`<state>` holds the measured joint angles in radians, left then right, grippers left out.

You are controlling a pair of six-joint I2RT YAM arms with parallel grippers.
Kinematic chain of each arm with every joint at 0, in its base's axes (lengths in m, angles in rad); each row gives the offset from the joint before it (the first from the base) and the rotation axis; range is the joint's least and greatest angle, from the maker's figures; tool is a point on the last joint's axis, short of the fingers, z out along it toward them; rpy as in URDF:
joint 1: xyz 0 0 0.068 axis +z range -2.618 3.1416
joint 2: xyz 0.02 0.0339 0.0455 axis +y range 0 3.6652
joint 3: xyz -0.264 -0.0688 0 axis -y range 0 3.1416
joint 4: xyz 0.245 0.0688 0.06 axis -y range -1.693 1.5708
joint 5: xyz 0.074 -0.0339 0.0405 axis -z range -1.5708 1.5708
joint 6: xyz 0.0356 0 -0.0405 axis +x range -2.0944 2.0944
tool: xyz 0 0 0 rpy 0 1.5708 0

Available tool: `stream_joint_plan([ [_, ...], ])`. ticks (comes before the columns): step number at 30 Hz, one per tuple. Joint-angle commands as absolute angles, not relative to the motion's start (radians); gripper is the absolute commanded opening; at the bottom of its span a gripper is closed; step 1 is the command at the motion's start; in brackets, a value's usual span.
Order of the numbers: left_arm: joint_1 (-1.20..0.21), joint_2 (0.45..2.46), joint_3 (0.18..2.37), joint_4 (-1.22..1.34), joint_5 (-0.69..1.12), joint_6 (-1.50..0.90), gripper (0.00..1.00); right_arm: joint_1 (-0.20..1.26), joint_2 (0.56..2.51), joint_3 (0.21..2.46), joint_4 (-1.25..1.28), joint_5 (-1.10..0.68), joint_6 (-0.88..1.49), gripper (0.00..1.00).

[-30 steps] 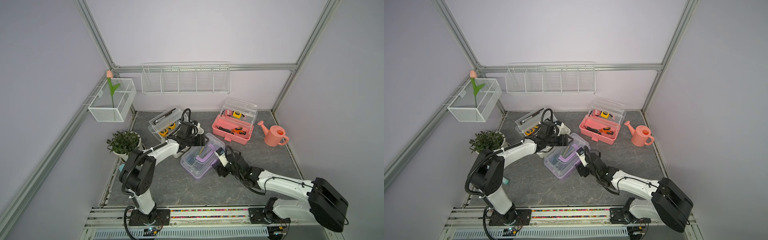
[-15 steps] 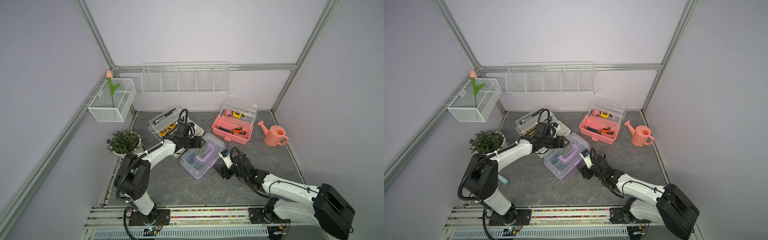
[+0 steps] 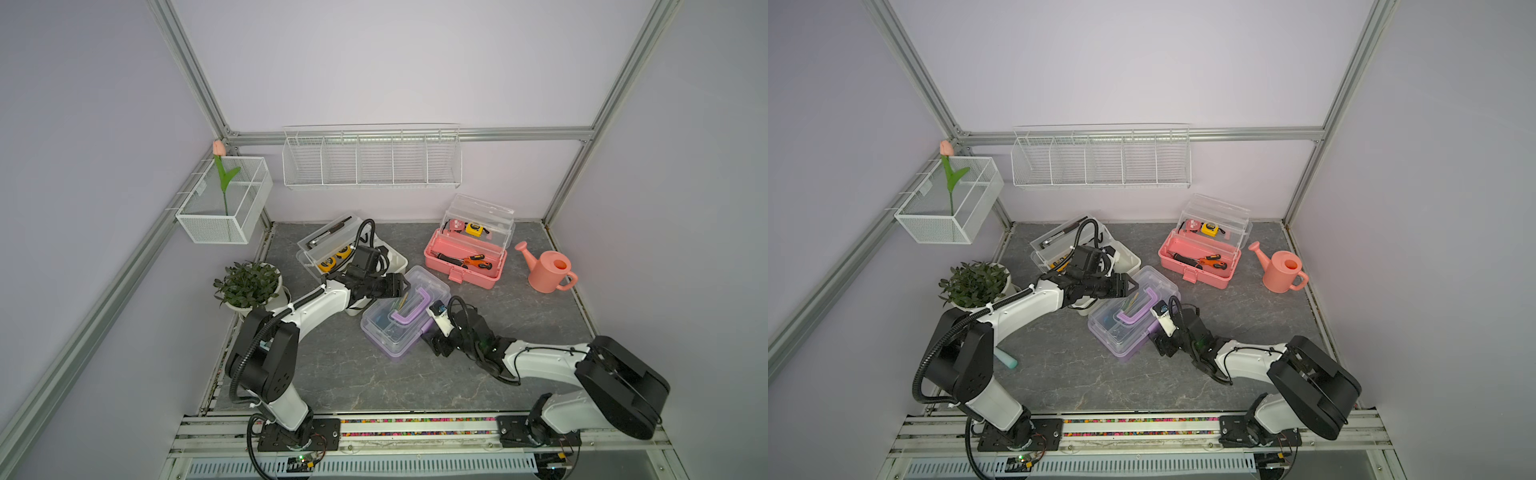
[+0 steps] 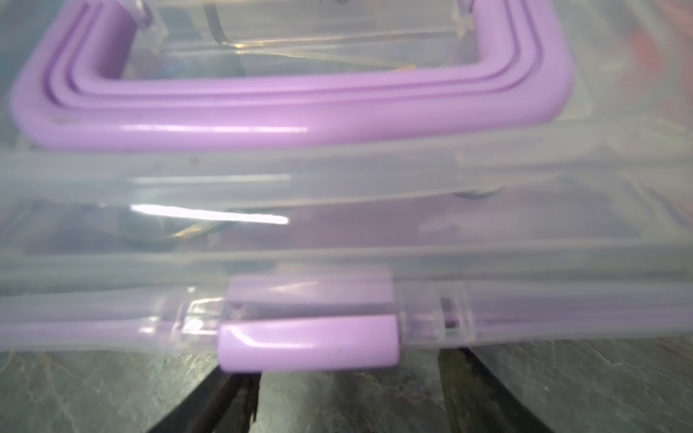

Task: Close toolboxes
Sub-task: Fasten the toolbox latch on the toolbox.

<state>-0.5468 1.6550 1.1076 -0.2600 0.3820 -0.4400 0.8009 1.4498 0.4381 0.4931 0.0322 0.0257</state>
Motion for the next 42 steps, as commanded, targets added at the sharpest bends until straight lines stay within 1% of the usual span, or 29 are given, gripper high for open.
stream_joint_plan([
  [1,-0.542,1.684,1.09,-0.301,0.357,-0.439,0.71,0.815,1.498,0.436,0.687,0.106,0.001,0.76],
  [3,-0.543,1.692,1.085,-0.301,0.36,-0.438,0.7,0.825,1.519,0.421,0.759,0.139,-0.007,0.76],
  [5,-0.542,1.696,1.076,-0.3,0.362,-0.438,0.7,0.828,1.534,0.413,0.802,0.155,-0.011,0.71],
  [7,-0.542,1.695,1.068,-0.3,0.359,-0.438,0.7,0.827,1.528,0.406,0.806,0.162,-0.012,0.6],
  [9,-0.542,1.694,1.065,-0.3,0.353,-0.436,0.7,0.827,1.504,0.392,0.79,0.17,-0.013,0.51],
  [10,-0.541,1.693,1.065,-0.301,0.35,-0.434,0.7,0.827,1.486,0.384,0.775,0.172,-0.009,0.49],
  [14,-0.54,1.702,1.075,-0.298,0.349,-0.434,0.7,0.829,1.393,0.346,0.681,0.172,0.003,0.48],
  [21,-0.539,1.734,1.106,-0.291,0.366,-0.433,0.7,0.828,1.232,0.282,0.555,0.155,0.015,0.48],
  [24,-0.538,1.741,1.108,-0.288,0.371,-0.434,0.69,0.827,1.204,0.269,0.534,0.16,0.015,0.48],
  [25,-0.539,1.743,1.108,-0.29,0.372,-0.434,0.69,0.827,1.204,0.268,0.531,0.159,0.01,0.5],
  [30,-0.539,1.737,1.105,-0.294,0.379,-0.434,0.69,0.826,1.268,0.28,0.566,0.128,-0.006,0.56],
  [33,-0.539,1.733,1.102,-0.303,0.379,-0.43,0.69,0.824,1.325,0.28,0.636,0.119,-0.011,0.59],
  [36,-0.538,1.734,1.101,-0.307,0.38,-0.427,0.69,0.817,1.372,0.289,0.698,0.116,-0.026,0.64],
  [42,-0.539,1.736,1.1,-0.314,0.382,-0.423,0.69,0.791,1.427,0.312,0.776,0.103,-0.046,0.68],
])
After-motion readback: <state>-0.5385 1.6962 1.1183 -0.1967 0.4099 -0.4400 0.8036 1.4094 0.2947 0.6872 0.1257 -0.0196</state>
